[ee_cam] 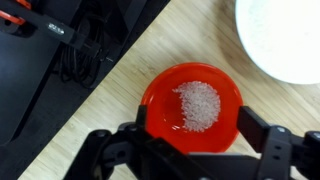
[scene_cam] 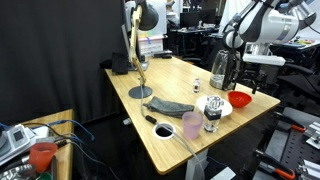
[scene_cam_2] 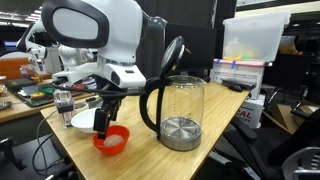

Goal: Pour the contents in the orange bowl into the white bowl

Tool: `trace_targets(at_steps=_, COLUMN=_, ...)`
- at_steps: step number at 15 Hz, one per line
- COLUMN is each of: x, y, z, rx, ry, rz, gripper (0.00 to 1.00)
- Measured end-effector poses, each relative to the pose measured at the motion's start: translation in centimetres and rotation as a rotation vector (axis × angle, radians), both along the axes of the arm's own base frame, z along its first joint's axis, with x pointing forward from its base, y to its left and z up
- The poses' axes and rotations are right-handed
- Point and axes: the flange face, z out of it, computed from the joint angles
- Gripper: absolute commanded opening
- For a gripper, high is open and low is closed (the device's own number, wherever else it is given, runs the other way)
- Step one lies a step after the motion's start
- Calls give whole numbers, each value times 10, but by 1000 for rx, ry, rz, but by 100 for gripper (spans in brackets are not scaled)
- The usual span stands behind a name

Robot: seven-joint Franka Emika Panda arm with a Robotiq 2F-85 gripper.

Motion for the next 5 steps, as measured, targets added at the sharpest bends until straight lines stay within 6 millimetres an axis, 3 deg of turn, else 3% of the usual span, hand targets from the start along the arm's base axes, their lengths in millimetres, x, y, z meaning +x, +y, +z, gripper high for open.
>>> trace_targets(at_steps=3, x=3, y=2, z=18, rx=0, ry=-34, rz=69, gripper=100)
trace_targets(at_steps=5, x=1, y=4, z=19, rx=3, ry=-35, rz=77, gripper=100)
